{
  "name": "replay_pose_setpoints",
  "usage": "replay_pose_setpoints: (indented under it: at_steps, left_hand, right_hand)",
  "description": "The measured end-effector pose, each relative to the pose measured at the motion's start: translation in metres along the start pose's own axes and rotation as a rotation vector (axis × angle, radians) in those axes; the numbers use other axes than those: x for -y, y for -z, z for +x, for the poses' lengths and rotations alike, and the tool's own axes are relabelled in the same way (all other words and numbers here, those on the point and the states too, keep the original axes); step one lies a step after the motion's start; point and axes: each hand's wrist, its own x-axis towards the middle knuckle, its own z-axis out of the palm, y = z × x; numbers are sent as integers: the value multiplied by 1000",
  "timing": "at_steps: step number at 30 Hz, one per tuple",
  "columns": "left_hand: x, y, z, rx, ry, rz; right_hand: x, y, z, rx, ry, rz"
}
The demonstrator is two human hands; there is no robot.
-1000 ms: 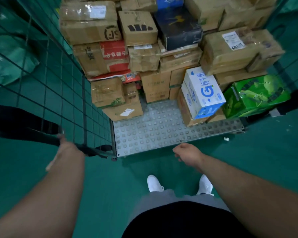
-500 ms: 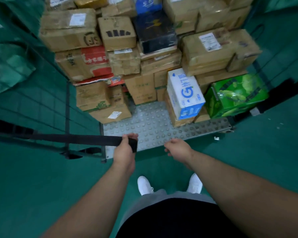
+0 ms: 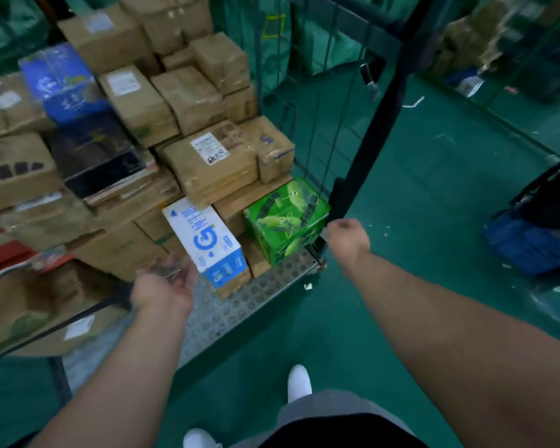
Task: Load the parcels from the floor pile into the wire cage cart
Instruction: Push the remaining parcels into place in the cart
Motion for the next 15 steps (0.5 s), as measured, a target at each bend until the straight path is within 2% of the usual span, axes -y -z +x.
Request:
replay_pose_setpoints:
  at_steps: [4,8,12,15]
  left_hand:
    - [5,-5,7,-80,-43,6]
    - [14,7,9,-177,-20,22]
    - [15,8,15,-197,-28,75]
    - [12,6,21,-176,-46,102]
  right_hand:
    - [42,39,50,-142,34,14]
    - [79,45,81,-118,-7,160]
    - [86,46,98,-161,48,50]
    - [83,32,95,-92,113,58]
